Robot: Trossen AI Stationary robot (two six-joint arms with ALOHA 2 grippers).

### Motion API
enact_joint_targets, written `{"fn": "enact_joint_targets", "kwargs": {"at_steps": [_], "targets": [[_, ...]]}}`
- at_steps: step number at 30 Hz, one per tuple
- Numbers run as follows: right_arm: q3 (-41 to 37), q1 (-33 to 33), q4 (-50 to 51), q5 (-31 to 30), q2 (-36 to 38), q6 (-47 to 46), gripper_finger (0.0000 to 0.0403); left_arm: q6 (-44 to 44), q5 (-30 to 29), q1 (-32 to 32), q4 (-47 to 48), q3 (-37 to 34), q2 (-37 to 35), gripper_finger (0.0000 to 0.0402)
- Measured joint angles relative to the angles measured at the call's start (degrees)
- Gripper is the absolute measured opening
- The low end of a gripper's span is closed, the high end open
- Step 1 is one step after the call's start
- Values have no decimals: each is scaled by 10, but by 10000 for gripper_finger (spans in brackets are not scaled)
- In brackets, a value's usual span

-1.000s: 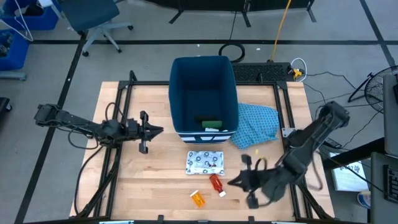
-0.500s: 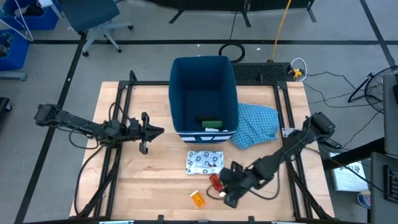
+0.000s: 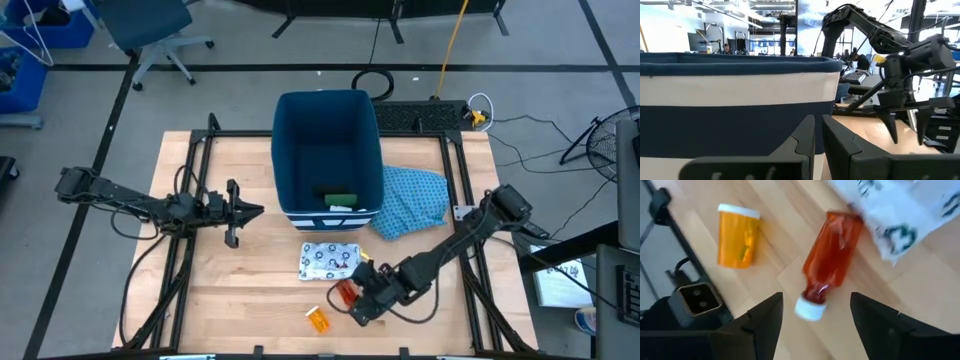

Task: Pick & place medical supplies in basket/bin
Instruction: Put the red medicine bottle into the blue bin

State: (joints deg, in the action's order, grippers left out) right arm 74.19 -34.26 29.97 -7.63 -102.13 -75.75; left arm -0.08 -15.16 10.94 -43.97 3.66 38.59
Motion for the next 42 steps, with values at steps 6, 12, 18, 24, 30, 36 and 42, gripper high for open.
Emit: {"fn": "enact_joint_targets", "kwargs": {"at_steps": [6,12,18,24,30,36,42], "targets": [[0,-34,-4,-66,-1,-35,226,0,0,0,0,0,0,35],[0,-42,-72,-68,-40,-31,226,-4,0,0,2,0,0,35],[0,-45,-88,-58,-79,-45,226,-16,0,0,5,0,0,35],[1,-47,-88,-37,-113,-61,226,-20,1,0,6,0,0,35],[2,-47,-84,-46,-118,-59,226,-20,1,1,8,0,0,35],[2,-45,-66,-43,-119,-51,214,-20,1,0,8,0,0,35],[1,-45,-46,-44,-119,-46,152,-20,1,0,9,0,0,35]]}}
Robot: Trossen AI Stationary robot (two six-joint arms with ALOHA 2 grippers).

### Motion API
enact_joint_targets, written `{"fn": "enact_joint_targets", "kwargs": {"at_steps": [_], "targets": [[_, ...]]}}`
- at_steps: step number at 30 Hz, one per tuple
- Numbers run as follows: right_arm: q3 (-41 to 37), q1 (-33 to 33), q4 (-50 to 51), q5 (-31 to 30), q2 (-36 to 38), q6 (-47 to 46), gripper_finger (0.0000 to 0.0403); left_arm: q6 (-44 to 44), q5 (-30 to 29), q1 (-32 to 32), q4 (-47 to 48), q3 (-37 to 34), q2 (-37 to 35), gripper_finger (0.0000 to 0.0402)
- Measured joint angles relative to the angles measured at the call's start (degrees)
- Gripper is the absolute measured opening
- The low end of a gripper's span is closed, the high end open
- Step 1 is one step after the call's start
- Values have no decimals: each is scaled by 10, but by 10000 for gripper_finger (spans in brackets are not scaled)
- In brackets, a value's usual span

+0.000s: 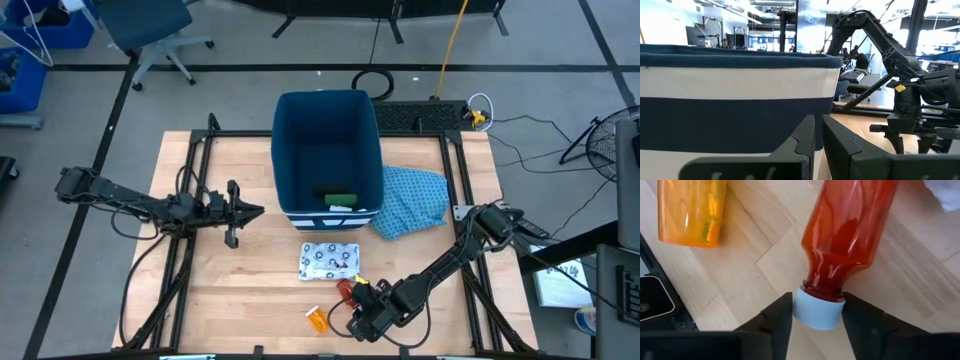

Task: Pick & place medical supplies in basket/bin
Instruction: Put the red medicine bottle into the blue bin

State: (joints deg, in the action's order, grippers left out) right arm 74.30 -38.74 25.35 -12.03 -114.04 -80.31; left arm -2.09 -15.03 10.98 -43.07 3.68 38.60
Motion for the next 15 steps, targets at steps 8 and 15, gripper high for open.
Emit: {"fn": "enact_joint_targets", "kwargs": {"at_steps": [8,15], "targets": [[0,-8,-1,-2,0,24,117,-1,1,0,1,0,0,35],[-6,-27,19,-11,41,90,128,-1,1,0,10,0,0,35]]}}
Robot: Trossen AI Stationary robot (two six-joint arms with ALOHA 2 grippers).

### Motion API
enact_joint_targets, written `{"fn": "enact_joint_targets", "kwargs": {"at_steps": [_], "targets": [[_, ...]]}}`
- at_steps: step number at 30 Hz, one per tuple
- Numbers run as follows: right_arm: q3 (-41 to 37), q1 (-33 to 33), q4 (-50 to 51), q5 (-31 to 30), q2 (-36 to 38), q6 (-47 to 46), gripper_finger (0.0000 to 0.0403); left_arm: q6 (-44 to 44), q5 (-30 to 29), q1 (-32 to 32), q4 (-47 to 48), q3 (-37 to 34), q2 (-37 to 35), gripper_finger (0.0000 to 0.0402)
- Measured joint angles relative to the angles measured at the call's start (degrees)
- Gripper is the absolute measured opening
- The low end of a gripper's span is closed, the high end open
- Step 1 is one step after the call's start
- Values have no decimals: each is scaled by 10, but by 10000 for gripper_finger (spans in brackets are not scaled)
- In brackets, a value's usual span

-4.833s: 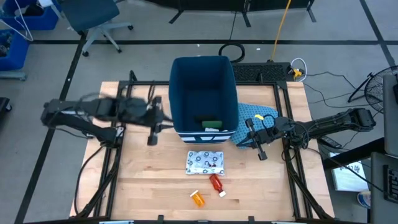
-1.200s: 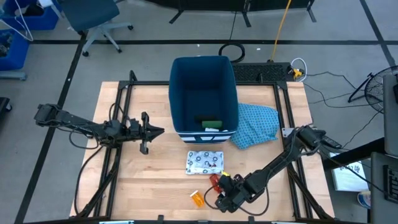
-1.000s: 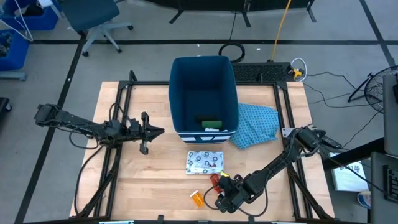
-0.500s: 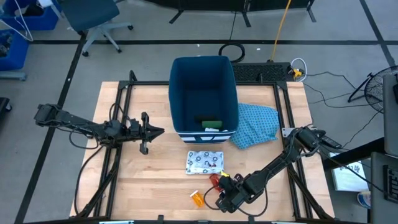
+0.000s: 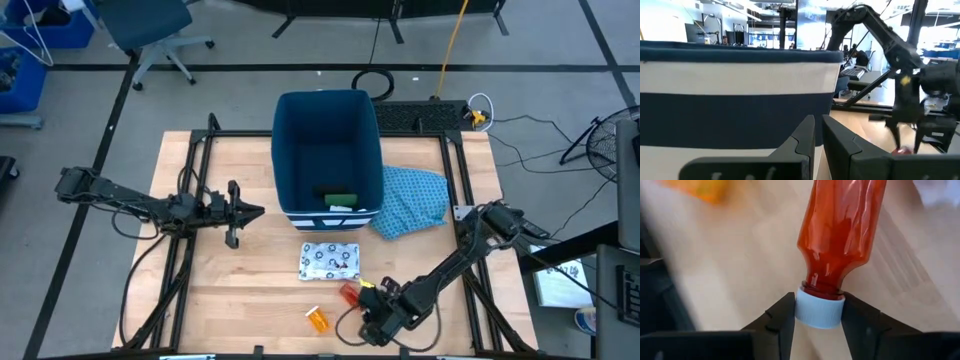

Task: Pick & place medical supplies in basket/bin
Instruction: Put the red medicine bottle into the blue bin

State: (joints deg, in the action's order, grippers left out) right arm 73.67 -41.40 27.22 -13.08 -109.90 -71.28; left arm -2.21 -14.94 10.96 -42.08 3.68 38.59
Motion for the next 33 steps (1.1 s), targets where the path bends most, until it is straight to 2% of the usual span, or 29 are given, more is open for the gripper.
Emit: {"fn": "enact_joint_targets", "kwargs": {"at_steps": [7,13,16,25,30,33], "targets": [[3,-18,-11,-98,105,252,117,0,-1,0,4,0,0,35],[-1,-23,-37,-125,206,537,118,2,-1,0,4,0,0,35],[-33,-20,-62,-144,269,631,118,4,-1,0,4,0,0,35],[-241,-8,-203,-139,549,698,118,10,-4,0,20,0,0,35],[-372,-5,-284,-120,700,742,117,10,-64,0,32,0,0,35],[-437,-1,-328,-107,771,776,117,1,-79,0,60,0,0,35]]}}
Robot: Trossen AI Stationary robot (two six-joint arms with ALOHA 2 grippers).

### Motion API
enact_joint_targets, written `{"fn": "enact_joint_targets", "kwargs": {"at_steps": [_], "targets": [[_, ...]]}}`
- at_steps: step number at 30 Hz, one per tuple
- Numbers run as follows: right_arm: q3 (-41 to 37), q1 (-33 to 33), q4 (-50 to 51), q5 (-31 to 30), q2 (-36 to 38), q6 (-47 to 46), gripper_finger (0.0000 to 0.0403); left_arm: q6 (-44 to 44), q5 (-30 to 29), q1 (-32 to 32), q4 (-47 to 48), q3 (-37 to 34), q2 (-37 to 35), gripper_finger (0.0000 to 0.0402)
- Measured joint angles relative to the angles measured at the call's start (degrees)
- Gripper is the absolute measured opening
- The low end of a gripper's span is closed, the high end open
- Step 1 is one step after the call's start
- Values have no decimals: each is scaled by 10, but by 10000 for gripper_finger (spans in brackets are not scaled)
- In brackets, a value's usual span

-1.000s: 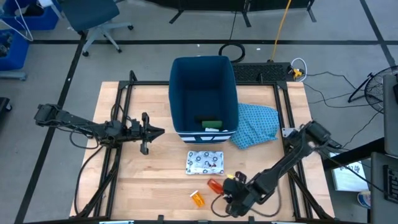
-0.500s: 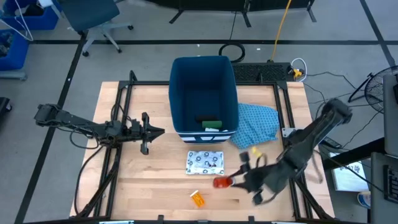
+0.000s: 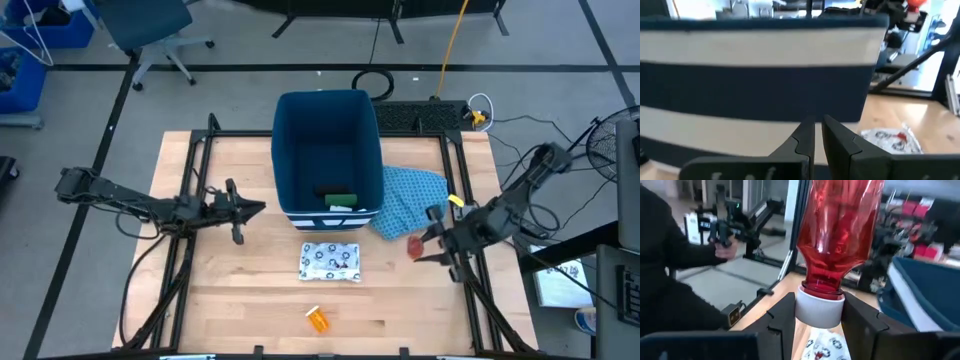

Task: Pick & place medical supplies in basket/bin
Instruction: Put the red medicine bottle into the blue bin

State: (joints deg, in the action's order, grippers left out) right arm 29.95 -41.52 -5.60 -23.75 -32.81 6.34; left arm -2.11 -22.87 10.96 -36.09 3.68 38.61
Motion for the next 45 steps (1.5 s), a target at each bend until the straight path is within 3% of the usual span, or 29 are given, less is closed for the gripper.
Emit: {"fn": "enact_joint_targets", "kwargs": {"at_steps": [9,17,24,29,35,40,42,45], "targets": [[-116,15,-37,1,102,-9,117,30,-5,0,4,0,0,35],[-201,14,-198,4,94,-7,122,124,-32,0,-43,0,0,35],[-188,31,-312,-12,64,70,124,195,-33,-1,-48,0,0,35],[-99,80,-271,-65,21,103,125,225,-33,-1,-48,0,0,35],[90,166,-81,-58,-85,35,126,247,-33,-1,-49,0,0,35],[277,275,81,-44,-211,-5,126,264,-33,-1,-58,0,0,35],[355,332,134,-15,-256,1,125,261,-33,-1,-63,0,0,35],[474,427,201,77,-324,0,121,255,-32,-1,-65,0,0,35]]}}
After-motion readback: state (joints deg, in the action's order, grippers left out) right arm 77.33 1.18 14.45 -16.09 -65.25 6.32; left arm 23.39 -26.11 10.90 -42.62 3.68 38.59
